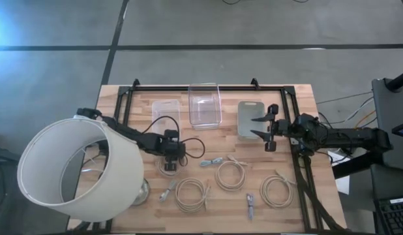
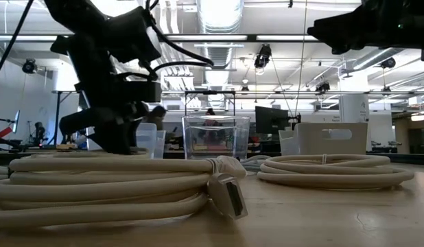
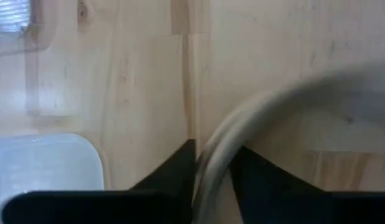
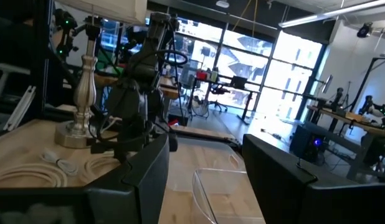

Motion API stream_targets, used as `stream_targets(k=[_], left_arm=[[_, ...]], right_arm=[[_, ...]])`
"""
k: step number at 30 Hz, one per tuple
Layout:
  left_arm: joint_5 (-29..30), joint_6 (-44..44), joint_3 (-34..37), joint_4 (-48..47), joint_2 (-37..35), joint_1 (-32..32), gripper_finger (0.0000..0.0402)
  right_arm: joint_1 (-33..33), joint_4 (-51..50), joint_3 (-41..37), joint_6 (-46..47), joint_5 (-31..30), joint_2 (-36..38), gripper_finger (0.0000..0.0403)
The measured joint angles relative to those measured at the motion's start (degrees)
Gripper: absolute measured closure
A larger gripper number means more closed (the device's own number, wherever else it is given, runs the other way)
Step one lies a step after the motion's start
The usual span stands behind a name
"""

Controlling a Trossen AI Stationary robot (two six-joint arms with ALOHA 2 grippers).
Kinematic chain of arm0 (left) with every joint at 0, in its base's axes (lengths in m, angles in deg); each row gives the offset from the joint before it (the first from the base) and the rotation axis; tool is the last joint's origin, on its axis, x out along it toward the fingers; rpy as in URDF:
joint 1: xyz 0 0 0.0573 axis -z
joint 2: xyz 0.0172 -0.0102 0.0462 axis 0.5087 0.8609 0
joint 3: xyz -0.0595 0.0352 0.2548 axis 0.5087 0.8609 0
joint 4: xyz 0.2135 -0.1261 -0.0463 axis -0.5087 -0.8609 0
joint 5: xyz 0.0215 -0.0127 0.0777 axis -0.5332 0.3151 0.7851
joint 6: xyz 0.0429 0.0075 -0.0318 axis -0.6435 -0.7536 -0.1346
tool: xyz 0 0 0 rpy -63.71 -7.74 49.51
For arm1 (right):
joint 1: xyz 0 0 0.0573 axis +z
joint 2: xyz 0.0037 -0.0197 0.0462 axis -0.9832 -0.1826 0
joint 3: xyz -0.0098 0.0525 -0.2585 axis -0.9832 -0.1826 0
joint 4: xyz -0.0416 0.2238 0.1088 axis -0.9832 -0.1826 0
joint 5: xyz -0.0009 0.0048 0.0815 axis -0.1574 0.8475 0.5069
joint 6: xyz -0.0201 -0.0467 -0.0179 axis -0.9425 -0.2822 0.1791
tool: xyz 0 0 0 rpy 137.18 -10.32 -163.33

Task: Pick & Place USB Port
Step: Put the brown USB cable into the white bin

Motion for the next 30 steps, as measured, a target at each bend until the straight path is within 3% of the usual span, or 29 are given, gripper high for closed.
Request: stream_targets(k=[4, 10, 15, 24, 30], left_arm=[[0.1, 2.5, -0.3, -0.1, -0.4, 0.1, 0.0385], [4.2, 4.1, -2.8, -0.1, -1.6, 1.0, 0.0369], [9.6, 4.1, -5.9, -0.1, -3.4, 1.9, 0.0383], [24.2, 4.1, -10.9, -0.1, -7.1, 2.4, 0.0366], [34.7, 4.3, -12.7, -0.1, -8.5, 1.9, 0.0382]], right_arm=[[0.0, 0.0, 0.0, 0.0, 0.0, 0.0, 0.0202], [0.0, -0.1, 0.0, 0.1, 0.0, 0.0, 0.0202], [0.0, -0.1, 0.0, 1.0, 0.0, 0.0, 0.0202], [0.0, -0.5, -0.1, 3.6, 0.0, -0.4, 0.0202], [0.0, -1.5, -0.1, 4.2, 0.0, -0.8, 0.0202]])
